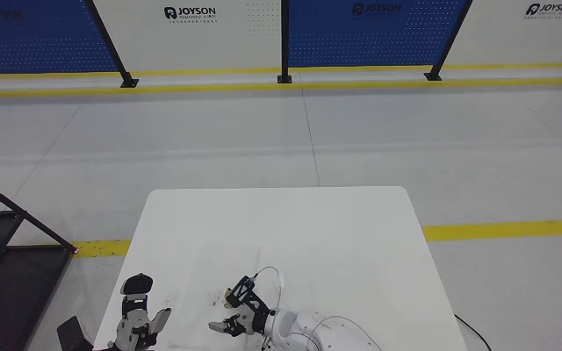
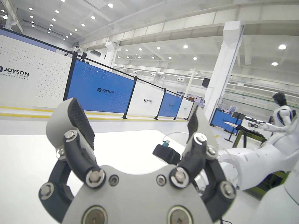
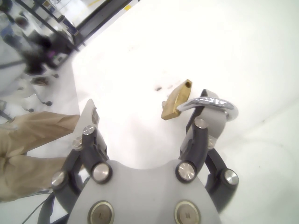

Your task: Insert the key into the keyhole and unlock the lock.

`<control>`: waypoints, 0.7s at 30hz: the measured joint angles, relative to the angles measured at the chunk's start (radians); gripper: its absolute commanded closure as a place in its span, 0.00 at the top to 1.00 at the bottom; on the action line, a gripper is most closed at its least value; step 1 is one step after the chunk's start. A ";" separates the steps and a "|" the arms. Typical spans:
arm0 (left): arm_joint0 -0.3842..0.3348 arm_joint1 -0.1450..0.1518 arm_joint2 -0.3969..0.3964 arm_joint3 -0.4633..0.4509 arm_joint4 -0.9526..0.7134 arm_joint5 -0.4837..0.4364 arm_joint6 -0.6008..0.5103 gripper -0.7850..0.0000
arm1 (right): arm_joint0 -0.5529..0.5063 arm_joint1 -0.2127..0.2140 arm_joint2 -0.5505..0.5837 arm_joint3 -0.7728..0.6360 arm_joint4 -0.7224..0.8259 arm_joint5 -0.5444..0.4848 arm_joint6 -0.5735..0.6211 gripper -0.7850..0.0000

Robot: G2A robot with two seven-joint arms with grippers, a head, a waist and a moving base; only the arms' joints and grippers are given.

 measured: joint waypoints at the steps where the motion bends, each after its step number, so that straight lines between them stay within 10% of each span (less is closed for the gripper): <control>1: 0.000 0.000 0.000 0.000 0.000 0.000 0.000 1.00 | -0.006 0.003 0.003 -0.009 -0.008 -0.003 -0.005 1.00; 21: 0.000 0.000 0.000 0.000 0.000 0.000 0.000 1.00 | -0.037 0.022 0.017 -0.127 -0.143 0.033 0.061 1.00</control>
